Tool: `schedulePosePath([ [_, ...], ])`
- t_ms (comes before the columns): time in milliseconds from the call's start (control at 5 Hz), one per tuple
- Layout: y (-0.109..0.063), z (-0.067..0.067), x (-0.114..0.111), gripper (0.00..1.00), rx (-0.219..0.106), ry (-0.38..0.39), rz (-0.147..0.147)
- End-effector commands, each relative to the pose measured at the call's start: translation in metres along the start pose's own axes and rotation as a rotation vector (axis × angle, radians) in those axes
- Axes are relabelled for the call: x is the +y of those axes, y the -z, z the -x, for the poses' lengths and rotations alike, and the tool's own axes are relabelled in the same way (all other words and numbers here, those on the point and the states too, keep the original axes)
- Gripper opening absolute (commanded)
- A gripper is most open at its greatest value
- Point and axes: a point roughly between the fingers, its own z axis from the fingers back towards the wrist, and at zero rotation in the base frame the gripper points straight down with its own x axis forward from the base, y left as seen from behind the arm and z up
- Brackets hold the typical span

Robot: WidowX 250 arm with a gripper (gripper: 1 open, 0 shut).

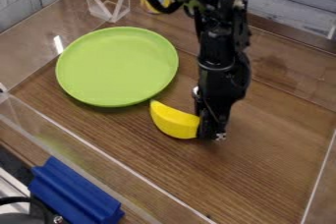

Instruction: Put the banana in the green plate

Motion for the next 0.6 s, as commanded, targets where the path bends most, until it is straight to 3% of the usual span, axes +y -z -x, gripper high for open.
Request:
schedulePosePath([
  [0,-0.023,-0.0081,0.0076,0.0,-0.065,-0.013,-0.044],
  [400,-0.03,-0.0074,0.0087,0.0,-0.071,-0.034,-0.034],
])
